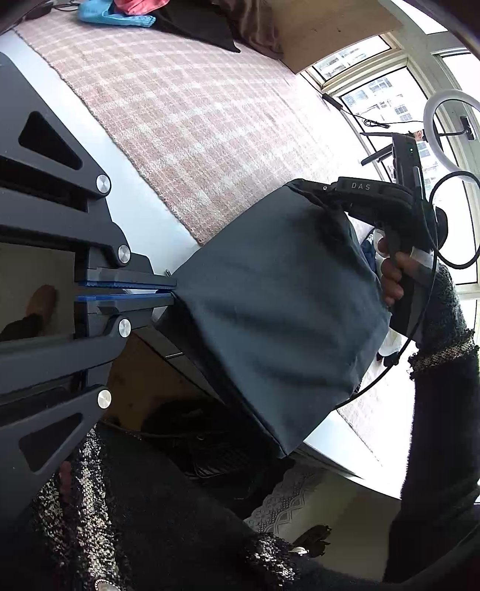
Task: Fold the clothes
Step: 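Carry the dark grey trousers with both grippers toward the folded stack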
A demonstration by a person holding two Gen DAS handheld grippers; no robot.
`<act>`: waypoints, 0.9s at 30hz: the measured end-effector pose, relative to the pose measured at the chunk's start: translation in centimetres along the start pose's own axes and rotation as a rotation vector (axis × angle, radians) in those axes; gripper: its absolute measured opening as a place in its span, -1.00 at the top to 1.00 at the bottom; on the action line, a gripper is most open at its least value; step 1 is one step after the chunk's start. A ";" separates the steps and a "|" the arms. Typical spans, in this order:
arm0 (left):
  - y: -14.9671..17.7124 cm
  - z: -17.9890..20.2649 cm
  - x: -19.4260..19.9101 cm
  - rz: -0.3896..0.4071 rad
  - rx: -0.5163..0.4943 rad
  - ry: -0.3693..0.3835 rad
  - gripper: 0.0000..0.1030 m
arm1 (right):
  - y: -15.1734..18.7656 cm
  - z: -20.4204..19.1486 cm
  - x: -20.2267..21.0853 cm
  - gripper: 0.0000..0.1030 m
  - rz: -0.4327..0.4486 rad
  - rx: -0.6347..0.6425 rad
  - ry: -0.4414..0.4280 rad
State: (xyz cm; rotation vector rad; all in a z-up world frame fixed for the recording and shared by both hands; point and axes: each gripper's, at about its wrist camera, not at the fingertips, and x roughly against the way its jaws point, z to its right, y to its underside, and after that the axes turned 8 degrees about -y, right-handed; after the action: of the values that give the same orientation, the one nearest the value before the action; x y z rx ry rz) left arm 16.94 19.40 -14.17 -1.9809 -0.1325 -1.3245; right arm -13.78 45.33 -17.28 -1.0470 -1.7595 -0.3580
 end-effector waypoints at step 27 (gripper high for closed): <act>-3.2 -1.3 -4.4 -0.052 -0.070 0.062 0.98 | -3.0 -5.1 -6.8 0.31 -0.001 0.018 0.037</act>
State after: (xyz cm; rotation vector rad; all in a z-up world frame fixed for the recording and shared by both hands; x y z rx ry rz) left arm 12.46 22.17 -15.93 -2.0043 -0.1098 -1.4407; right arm -12.27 36.95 -20.26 -1.0207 -1.7273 -0.3594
